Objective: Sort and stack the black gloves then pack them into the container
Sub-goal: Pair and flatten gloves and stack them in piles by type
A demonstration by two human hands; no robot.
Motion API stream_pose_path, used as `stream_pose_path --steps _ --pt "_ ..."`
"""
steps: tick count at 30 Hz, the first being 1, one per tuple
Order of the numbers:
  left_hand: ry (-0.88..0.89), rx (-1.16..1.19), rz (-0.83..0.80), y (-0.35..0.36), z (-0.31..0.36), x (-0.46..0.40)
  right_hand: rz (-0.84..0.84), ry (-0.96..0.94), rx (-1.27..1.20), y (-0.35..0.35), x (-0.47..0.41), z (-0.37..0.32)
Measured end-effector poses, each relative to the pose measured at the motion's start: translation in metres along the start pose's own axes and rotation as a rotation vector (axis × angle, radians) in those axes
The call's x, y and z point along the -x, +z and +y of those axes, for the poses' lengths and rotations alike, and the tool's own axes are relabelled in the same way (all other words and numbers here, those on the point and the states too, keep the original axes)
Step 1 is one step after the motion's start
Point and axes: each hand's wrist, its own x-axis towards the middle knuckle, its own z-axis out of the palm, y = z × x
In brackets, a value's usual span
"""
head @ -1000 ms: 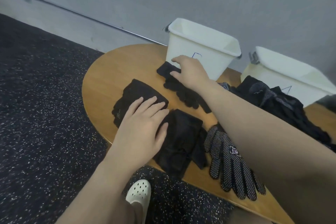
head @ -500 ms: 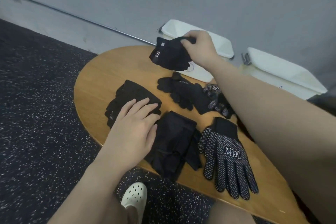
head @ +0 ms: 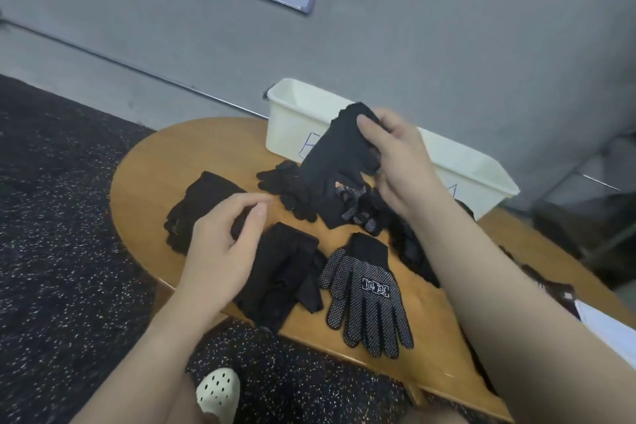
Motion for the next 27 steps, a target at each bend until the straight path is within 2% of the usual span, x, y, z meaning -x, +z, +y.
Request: stream_pose_path --steps 2,4,6,9,12,14,16,23,27 --pt "-0.314 0.406 -0.087 0.016 0.017 0.0 -0.003 0.023 -0.11 0.003 0.03 0.022" --pt "-0.623 0.798 -0.23 0.028 0.028 -0.002 0.004 0.015 -0.121 0.007 0.055 0.045" --pt "-0.67 0.875 -0.308 0.034 0.026 0.005 -0.005 -0.008 -0.061 0.007 0.075 0.065" --pt "-0.574 0.731 -0.215 0.033 0.018 0.006 -0.098 0.007 -0.044 -0.001 0.092 0.081" --pt "-0.396 0.547 -0.144 0.023 0.008 0.0 -0.272 0.263 -0.256 -0.008 0.093 0.081" --pt "-0.343 0.493 -0.152 0.015 0.004 -0.002 -0.324 0.431 -0.271 -0.01 0.088 0.084" --pt "-0.322 0.489 -0.186 0.01 -0.001 -0.001 -0.315 0.494 -0.225 -0.009 0.08 0.092" --pt "-0.309 0.35 -0.31 -0.003 -0.016 0.002 -0.302 0.469 -0.114 -0.008 0.067 0.117" --pt "-0.271 0.001 -0.265 -0.006 -0.021 0.003 -0.204 0.346 0.028 -0.007 0.071 0.125"
